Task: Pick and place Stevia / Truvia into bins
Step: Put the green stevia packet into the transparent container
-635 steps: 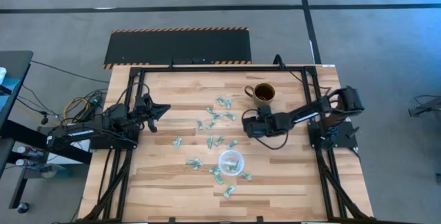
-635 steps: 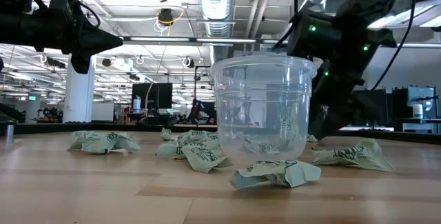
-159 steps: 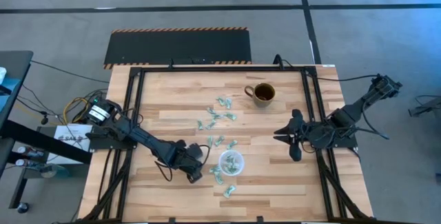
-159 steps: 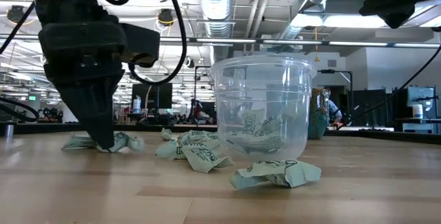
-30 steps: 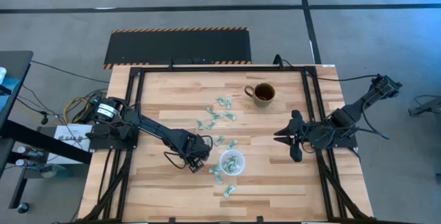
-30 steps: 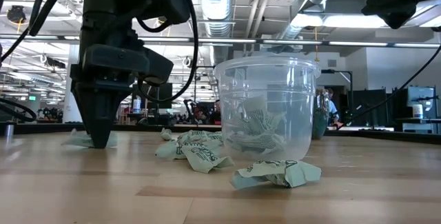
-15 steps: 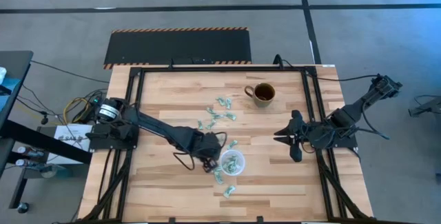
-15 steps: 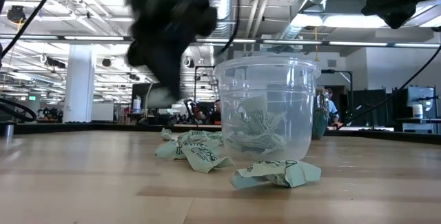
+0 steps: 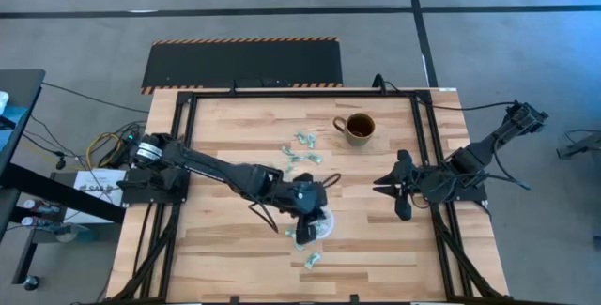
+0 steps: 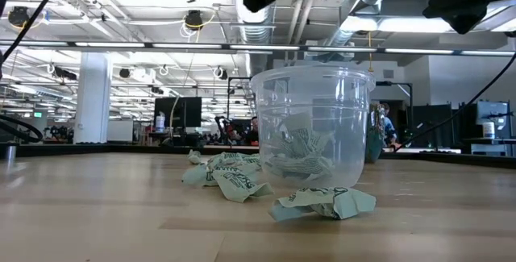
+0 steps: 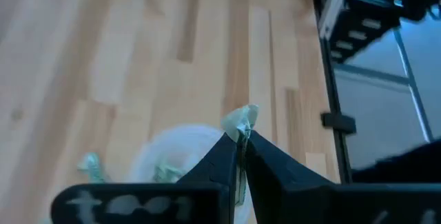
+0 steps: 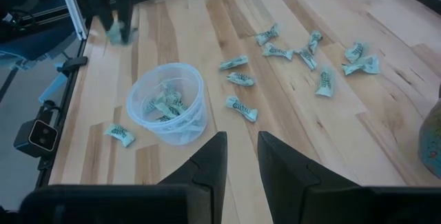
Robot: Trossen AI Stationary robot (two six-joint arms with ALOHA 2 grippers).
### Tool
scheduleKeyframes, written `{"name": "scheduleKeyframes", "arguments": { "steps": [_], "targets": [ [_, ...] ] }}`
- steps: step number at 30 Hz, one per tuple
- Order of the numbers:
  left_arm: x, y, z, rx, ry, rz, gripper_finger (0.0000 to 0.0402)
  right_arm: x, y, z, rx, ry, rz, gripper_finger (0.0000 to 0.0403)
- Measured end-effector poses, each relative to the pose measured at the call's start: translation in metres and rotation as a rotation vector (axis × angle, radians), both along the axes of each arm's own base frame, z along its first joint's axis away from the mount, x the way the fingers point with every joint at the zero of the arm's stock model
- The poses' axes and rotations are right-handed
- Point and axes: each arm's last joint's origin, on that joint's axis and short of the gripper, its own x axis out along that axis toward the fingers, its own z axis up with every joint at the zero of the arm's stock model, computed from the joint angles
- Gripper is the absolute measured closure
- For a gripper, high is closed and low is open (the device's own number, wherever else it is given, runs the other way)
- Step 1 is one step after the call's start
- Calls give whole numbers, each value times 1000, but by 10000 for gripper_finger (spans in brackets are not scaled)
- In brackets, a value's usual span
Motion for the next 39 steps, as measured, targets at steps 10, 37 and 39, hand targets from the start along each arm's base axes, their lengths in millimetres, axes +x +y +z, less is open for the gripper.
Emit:
{"name": "scheduleKeyframes", "arguments": {
  "steps": [10,37,39],
  "targets": [
    [9,-4,-34,-24,127,-31,389,0,0,0,-1,1,1,329],
    [-38,14,22,127,121,242,287,28,-26,5,-12,-38,-106,329],
    [-49,13,33,186,96,297,287,40,-35,10,-13,-23,-117,329]
  ]
}}
